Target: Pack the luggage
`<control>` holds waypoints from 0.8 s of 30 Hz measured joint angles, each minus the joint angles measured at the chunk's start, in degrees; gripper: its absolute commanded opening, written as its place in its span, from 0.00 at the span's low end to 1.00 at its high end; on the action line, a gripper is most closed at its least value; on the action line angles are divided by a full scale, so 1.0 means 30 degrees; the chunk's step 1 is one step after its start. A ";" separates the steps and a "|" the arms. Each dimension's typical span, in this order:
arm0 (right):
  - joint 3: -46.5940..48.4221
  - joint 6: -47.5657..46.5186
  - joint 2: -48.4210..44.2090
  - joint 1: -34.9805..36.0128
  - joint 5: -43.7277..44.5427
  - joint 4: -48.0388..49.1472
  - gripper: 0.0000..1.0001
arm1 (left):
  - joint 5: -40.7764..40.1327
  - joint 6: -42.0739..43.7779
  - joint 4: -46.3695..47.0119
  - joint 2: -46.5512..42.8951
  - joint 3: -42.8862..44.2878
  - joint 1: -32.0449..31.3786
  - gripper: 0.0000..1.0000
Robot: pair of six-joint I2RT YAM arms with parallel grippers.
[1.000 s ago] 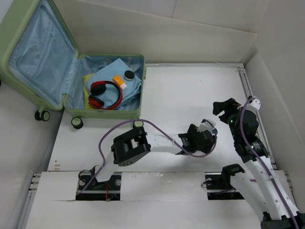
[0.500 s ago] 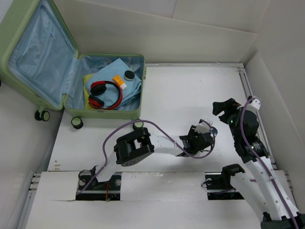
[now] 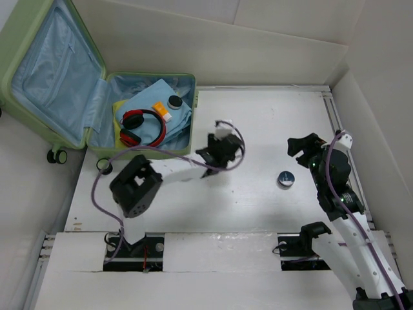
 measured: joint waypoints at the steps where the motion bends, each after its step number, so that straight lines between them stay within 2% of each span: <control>1: 0.0000 0.0000 0.0000 0.0000 -0.0044 0.0000 0.75 | 0.0029 0.0160 0.0153 -0.0750 0.0022 0.1195 0.28; 5: 0.0000 0.0000 0.0029 -0.0124 -0.0284 0.0015 0.75 | 0.0809 0.0379 0.0685 -0.2922 0.0765 0.5843 0.29; 7: -0.0007 0.0000 0.0153 -0.0189 -0.0517 0.0080 0.75 | 0.1188 0.0364 0.1224 -0.3264 0.1246 0.7890 0.34; 8: -0.0007 -0.0007 0.0219 -0.0204 -0.0605 0.0138 0.75 | 0.1268 0.0357 0.1268 -0.3242 0.1668 0.8888 0.39; 9: -0.0007 -0.0007 0.0321 -0.0211 -0.0692 0.0160 0.75 | 0.1370 0.0306 0.1078 -0.2936 0.2346 0.9887 0.62; 13: -0.0007 -0.0007 0.0641 -0.0211 -0.1056 0.0153 0.75 | 0.1698 -0.0379 -0.0058 -0.0619 0.6237 1.2633 0.87; 14: -0.0015 -0.0007 0.0656 -0.0211 -0.1107 0.0153 0.75 | 0.1756 -0.0474 -0.0066 -0.0306 0.6601 1.2990 0.89; 16: -0.0036 -0.0007 0.0605 -0.0211 -0.1188 0.0160 0.75 | 0.1807 -0.0685 0.0000 -0.0240 0.6258 1.3260 0.89; 19: -0.0044 -0.0007 0.0546 -0.0211 -0.1202 0.0160 0.75 | 0.1880 -0.0699 0.0619 -0.0823 0.4481 1.2284 0.89; 22: -0.0044 -0.0007 0.0481 -0.0211 -0.1166 0.0160 0.75 | 0.2055 -0.0561 0.0896 -0.1209 0.3104 0.9879 0.89; 24: -0.0044 -0.0007 0.0372 -0.0211 -0.1013 0.0138 0.75 | 0.2215 -0.0342 0.1246 -0.1217 0.2652 0.7519 0.89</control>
